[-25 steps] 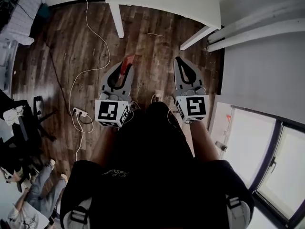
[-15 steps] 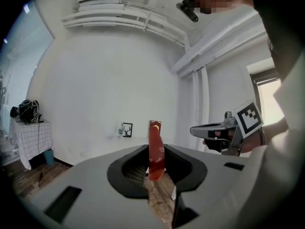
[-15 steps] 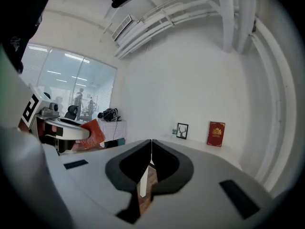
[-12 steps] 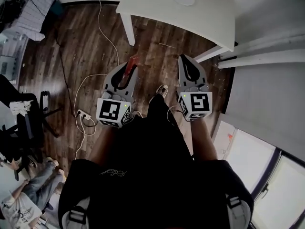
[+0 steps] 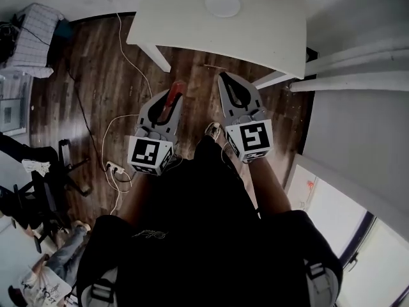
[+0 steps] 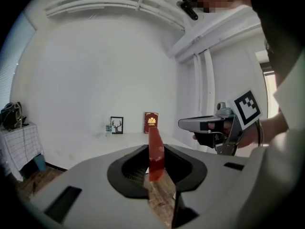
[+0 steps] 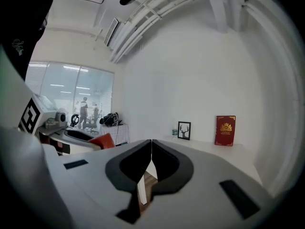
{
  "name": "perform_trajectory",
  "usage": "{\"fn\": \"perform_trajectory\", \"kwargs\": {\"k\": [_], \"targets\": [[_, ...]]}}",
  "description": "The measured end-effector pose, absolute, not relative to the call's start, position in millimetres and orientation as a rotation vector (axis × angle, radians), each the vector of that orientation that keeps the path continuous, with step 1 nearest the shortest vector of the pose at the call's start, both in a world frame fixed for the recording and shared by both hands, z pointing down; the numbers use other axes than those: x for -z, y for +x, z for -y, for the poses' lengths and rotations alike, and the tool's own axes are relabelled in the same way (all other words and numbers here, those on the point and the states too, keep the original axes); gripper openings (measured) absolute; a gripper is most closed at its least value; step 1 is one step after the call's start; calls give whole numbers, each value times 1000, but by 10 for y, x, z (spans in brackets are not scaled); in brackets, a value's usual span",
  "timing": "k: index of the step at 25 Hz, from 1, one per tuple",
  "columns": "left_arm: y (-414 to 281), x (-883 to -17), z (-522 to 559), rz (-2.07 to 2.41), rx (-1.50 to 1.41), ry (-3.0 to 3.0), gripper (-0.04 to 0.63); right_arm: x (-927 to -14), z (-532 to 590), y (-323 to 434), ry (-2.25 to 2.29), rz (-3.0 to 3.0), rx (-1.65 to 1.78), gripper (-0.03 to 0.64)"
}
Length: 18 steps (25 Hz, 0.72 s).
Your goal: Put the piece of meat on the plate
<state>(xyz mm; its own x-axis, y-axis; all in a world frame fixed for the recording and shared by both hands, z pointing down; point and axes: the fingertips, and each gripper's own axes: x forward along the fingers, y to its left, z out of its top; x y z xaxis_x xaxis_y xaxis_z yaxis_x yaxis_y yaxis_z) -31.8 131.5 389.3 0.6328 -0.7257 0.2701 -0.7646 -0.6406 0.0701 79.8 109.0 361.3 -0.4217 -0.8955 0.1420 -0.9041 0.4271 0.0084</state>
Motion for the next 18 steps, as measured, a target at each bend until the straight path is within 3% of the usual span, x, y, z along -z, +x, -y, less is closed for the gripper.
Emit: {"fn": "perform_trajectory", "kwargs": {"k": [11,18], "targets": [[201,-4063,-588,1162,-477,2688,91,-3872,-470,1220,1612,2549,-254,21],[287,-4209,-1,1057,-532,2774,91,-3941,-69,1157,1525,2449,-101,21]]}}
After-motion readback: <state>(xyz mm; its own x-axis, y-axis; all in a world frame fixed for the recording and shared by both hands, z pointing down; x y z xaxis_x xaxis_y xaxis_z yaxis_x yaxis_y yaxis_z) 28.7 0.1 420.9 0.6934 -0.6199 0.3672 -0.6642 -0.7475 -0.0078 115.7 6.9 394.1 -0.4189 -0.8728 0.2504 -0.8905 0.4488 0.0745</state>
